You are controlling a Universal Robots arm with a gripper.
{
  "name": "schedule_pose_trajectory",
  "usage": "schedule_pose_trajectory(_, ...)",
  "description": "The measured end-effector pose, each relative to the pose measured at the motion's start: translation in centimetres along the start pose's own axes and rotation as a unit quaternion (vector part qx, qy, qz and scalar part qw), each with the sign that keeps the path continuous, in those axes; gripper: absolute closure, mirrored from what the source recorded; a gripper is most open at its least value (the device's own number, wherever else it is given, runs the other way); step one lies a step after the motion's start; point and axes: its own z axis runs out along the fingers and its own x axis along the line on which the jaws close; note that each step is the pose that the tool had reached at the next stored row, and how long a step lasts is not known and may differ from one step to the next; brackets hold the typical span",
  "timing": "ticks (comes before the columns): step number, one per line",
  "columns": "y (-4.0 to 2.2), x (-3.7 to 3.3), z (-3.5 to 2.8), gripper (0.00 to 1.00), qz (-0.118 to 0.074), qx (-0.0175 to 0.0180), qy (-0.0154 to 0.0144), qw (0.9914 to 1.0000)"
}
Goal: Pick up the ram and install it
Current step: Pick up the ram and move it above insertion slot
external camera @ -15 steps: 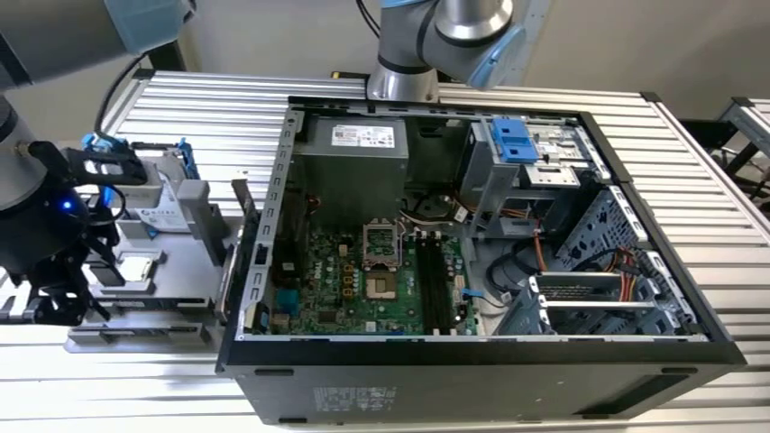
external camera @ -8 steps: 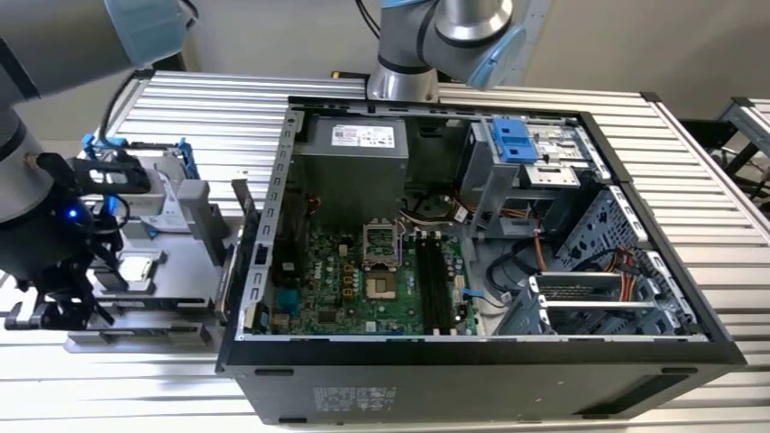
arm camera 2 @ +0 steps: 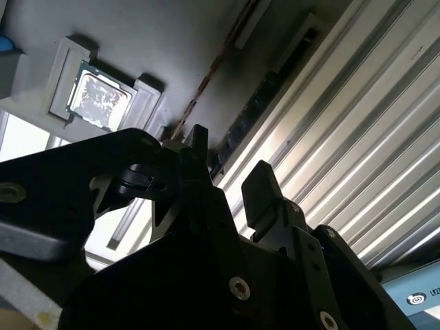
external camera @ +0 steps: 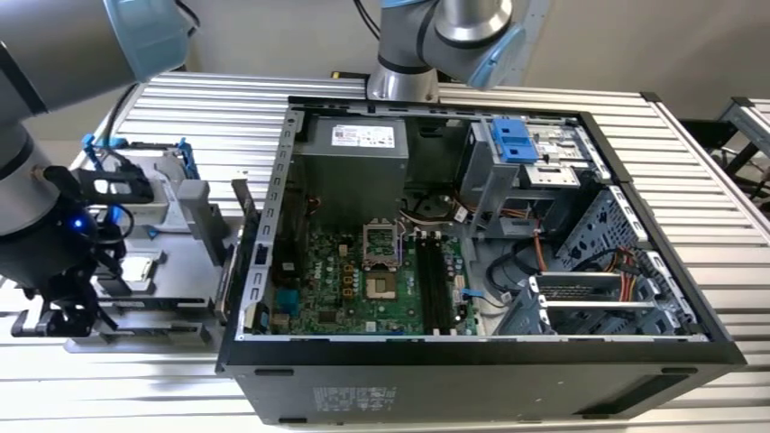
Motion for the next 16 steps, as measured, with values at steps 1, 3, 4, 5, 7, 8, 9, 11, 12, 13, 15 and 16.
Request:
schedule_pose_trajectory(1, 0.00, 0.05, 0.12, 0.00, 0.000, 0.0000, 0.0000, 1.00000)
schedule_pose_trajectory(3, 0.00, 0.12, 0.35, 0.00, 0.000, 0.0000, 0.0000, 1.00000)
schedule_pose_trajectory(4, 0.00, 0.17, 0.46, 0.00, 0.001, 0.0000, 0.0000, 1.00000)
schedule_pose_trajectory(5, -0.01, 0.20, 0.60, 0.00, 0.001, 0.0000, 0.0000, 1.00000)
schedule_pose_trajectory(7, -0.01, 0.27, 0.86, 0.00, 0.001, 0.0000, 0.0000, 1.00000)
schedule_pose_trajectory(8, -0.01, 0.31, 0.98, 0.00, 0.001, 0.0000, 0.0000, 1.00000)
schedule_pose_trajectory(9, 0.00, 0.34, 1.10, 0.00, 0.001, 0.0000, 0.0000, 1.00000)
schedule_pose_trajectory(11, -0.01, 0.41, 1.34, 0.00, 0.001, 0.0000, 0.0000, 1.00000)
schedule_pose_trajectory(12, -0.01, 0.44, 1.45, 0.00, 0.001, 0.0000, 0.0000, 1.00000)
schedule_pose_trajectory(13, -0.01, 0.46, 1.59, 0.00, 0.001, 0.0001, -0.0001, 1.00000)
schedule_pose_trajectory(15, -0.01, 0.49, 1.84, 0.00, 0.002, 0.0000, 0.0000, 1.00000)
schedule_pose_trajectory(16, -0.01, 0.50, 1.97, 0.00, 0.002, 0.0001, 0.0000, 1.00000)
